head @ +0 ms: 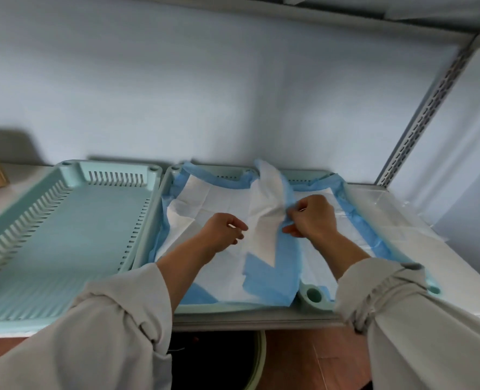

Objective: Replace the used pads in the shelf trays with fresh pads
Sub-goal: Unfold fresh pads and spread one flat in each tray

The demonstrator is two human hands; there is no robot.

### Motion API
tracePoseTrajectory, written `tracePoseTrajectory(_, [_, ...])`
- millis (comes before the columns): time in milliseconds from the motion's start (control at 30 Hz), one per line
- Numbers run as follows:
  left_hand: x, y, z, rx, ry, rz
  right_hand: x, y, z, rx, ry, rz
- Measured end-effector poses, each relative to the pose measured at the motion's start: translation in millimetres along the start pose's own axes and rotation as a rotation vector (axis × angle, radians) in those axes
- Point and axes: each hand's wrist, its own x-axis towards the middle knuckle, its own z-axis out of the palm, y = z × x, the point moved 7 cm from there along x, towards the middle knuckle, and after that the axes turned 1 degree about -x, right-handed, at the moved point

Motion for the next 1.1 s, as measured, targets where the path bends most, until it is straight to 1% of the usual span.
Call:
tracePoseTrajectory(133, [-9.8,11.2,7.8,0.072,-0.055,-0.015,1.7,14.2,-57.7,0.110,0.160,0.053])
tracePoseTrajectory(233, [-15.5,24.6,27.9,0.125,-0.102,0.014,-2.8,52.3,-96.9,0.224,0.274,0.206])
tracePoseTrajectory(300, [-18.0,29.9,43.0,0.173,-0.135,0.028,-4.0,84.0,-115.0,0.199,0.332,0.279])
tracePoseTrajectory(333, [-19.3,31.9,50.3,0.189,-0.150,0.031,-3.8,99.4,-120.2,0.160,0.333,0.312])
tracePoseTrajectory(367, [-20.6,33.4,56.8,0.201,-0.164,0.029,-4.6,112.4,-122.6,0.126,0.316,0.340])
tracePoseTrajectory(433, [-21.4,34.5,66.5,0.226,-0.182,0.020,-10.4,130.6,-119.2,0.048,0.208,0.398])
tracePoseTrajectory(567, [-21.1,30.2,73.9,0.267,-0.206,-0.016,-27.2,138.8,-106.1,-0.191,-0.004,0.451])
tracePoseTrajectory(600, [-21.0,29.1,73.5,0.273,-0.207,-0.024,-27.9,136.8,-103.9,-0.281,-0.029,0.447])
tracePoseTrajectory(633, [-20.8,28.0,71.3,0.278,-0.204,-0.031,-26.4,132.0,-102.9,-0.385,-0.019,0.419])
tracePoseTrajectory(700, [-19.9,27.8,63.7,0.290,-0.186,-0.038,-20.9,111.1,-97.7,-0.528,0.011,0.308])
tracePoseTrajectory(733, [-19.0,27.7,57.5,0.296,-0.171,-0.038,-17.0,96.9,-88.5,-0.537,-0.008,0.232])
tracePoseTrajectory(800, [-16.3,27.7,46.6,0.301,-0.151,-0.043,-11.5,69.8,-60.1,-0.496,-0.118,0.093])
tracePoseTrajectory(867, [-13.5,26.5,37.1,0.304,-0.136,-0.049,-10.5,45.1,-26.4,-0.442,-0.226,0.003])
tracePoseTrajectory(900, [-13.0,25.7,34.0,0.307,-0.134,-0.053,-9.6,36.9,-11.6,-0.437,-0.252,-0.031])
tracePoseTrajectory(967, [-12.4,23.9,29.6,0.315,-0.128,-0.068,-8.9,26.9,9.9,-0.460,-0.254,-0.071])
tracePoseTrajectory(1100, [-10.3,18.0,18.2,0.318,-0.120,-0.077,-1.6,23.1,30.6,-0.530,-0.199,-0.069])
